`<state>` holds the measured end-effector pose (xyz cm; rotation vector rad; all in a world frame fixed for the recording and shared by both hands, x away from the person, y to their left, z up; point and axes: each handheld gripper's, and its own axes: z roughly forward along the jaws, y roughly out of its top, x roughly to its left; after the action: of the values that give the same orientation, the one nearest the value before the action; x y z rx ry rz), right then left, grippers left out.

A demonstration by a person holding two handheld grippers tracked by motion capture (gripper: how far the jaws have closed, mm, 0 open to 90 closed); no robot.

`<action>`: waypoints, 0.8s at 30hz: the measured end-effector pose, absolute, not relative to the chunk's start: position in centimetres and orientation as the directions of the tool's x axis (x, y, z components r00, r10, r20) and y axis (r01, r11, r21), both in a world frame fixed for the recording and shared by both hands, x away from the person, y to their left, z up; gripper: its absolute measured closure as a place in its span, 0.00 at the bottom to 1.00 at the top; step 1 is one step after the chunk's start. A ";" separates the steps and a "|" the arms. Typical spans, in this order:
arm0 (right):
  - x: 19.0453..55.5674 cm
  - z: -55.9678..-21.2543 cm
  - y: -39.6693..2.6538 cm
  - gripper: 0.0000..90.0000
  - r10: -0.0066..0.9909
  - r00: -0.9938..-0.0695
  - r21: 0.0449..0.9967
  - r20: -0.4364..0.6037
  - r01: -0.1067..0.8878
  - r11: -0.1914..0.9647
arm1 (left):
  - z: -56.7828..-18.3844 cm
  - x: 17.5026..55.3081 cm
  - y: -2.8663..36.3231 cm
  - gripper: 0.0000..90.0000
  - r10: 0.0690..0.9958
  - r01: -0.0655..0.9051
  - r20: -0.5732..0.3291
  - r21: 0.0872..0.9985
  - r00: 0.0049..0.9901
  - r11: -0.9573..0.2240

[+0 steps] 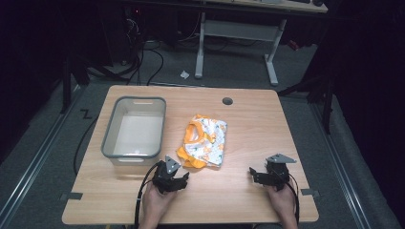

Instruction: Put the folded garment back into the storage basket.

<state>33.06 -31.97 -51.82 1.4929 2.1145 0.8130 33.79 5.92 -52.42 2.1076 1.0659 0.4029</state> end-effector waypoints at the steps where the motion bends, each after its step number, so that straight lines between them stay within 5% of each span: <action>1: 33.1 -51.8 -32.0 0.18 0.943 -0.331 0.675 -0.009 0.694 0.250 | -52.4 33.8 5.9 0.36 0.793 0.565 -0.045 0.727 0.608 -0.391; 24: 33.1 -51.8 -32.0 0.18 0.943 -0.332 0.674 -0.008 0.695 0.250 | -52.5 33.9 5.6 0.27 0.793 0.572 -0.048 0.720 0.607 -0.394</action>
<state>33.06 -31.97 -51.82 1.4934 2.1150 0.8132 33.91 5.61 -52.45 2.1146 1.0718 0.3952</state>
